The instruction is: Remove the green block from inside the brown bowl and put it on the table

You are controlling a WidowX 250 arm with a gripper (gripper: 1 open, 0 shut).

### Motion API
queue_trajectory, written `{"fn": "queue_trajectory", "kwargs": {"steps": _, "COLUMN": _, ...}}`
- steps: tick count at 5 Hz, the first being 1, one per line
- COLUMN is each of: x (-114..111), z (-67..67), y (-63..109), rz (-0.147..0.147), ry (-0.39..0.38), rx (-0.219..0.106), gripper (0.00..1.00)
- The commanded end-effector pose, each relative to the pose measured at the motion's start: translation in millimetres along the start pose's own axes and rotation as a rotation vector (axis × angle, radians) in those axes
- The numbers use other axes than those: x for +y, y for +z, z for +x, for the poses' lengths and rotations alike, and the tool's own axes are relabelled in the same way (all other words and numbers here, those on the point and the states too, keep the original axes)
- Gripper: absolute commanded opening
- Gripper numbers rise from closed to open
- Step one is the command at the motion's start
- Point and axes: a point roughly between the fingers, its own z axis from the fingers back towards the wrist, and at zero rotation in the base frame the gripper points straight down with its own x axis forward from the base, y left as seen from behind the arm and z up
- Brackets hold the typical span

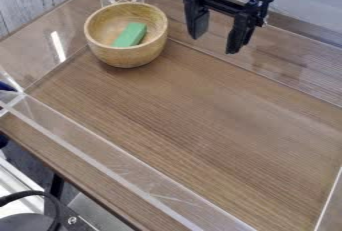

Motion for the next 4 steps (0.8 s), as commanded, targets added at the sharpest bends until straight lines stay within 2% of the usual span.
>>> {"fn": "queue_trajectory", "kwargs": {"steps": 1, "x": 10.0, "z": 0.3, "y": -3.7, "rz": 0.005, "ry": 0.004, "rx": 0.014, "gripper": 1.00}}
{"fn": "queue_trajectory", "kwargs": {"steps": 2, "x": 33.2, "z": 1.7, "y": -2.3, "rz": 0.007, "ry": 0.032, "rx": 0.007, "gripper": 1.00}}
{"fn": "queue_trajectory", "kwargs": {"steps": 4, "x": 100.5, "z": 9.5, "y": 5.5, "rz": 0.024, "ry": 0.116, "rx": -0.033, "gripper": 1.00}}
